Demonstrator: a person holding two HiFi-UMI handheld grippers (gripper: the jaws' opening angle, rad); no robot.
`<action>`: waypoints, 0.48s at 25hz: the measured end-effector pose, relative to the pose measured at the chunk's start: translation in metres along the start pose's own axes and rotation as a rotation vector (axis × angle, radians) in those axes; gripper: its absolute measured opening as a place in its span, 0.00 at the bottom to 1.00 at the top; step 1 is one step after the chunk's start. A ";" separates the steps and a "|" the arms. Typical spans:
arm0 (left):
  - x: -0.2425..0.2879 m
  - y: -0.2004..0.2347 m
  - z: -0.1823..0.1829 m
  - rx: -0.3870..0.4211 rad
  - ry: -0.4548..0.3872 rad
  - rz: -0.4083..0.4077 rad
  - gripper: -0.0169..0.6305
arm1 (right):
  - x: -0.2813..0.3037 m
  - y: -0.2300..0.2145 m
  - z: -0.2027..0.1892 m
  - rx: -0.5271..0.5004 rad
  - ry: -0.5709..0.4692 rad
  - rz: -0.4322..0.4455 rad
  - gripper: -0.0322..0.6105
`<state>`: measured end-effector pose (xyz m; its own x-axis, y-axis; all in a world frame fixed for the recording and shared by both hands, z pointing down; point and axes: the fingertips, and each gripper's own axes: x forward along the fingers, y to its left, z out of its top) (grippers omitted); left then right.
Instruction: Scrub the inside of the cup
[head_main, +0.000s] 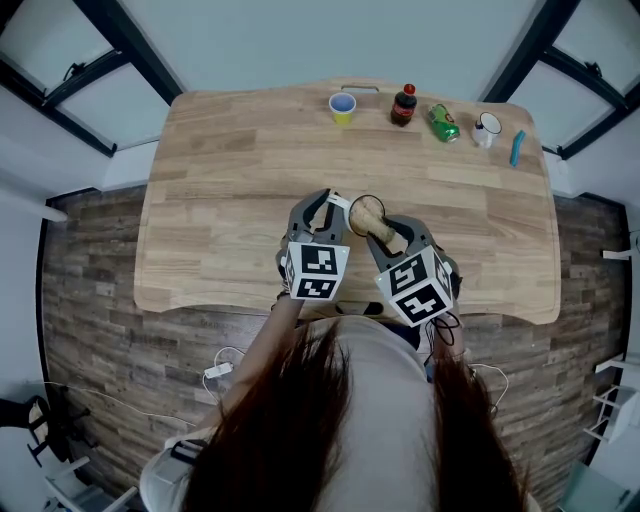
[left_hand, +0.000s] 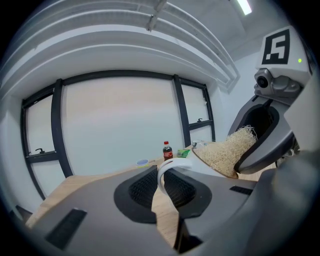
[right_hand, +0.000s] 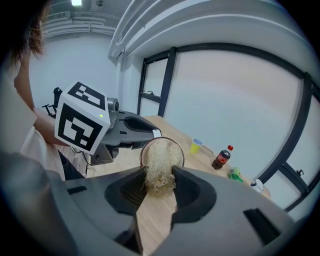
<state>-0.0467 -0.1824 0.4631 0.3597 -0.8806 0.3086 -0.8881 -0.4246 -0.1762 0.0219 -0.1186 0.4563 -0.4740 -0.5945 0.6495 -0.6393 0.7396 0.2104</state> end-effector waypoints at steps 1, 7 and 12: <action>0.000 0.001 0.000 -0.011 0.003 0.001 0.10 | 0.000 -0.001 0.001 0.001 -0.005 -0.006 0.28; 0.002 0.009 -0.005 -0.156 0.030 0.002 0.10 | -0.005 -0.010 0.012 0.047 -0.080 -0.050 0.28; 0.002 0.014 -0.007 -0.265 0.034 -0.002 0.10 | -0.008 -0.012 0.021 0.091 -0.136 -0.051 0.28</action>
<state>-0.0607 -0.1888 0.4682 0.3561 -0.8702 0.3405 -0.9328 -0.3526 0.0743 0.0205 -0.1290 0.4338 -0.5134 -0.6723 0.5334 -0.7137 0.6796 0.1697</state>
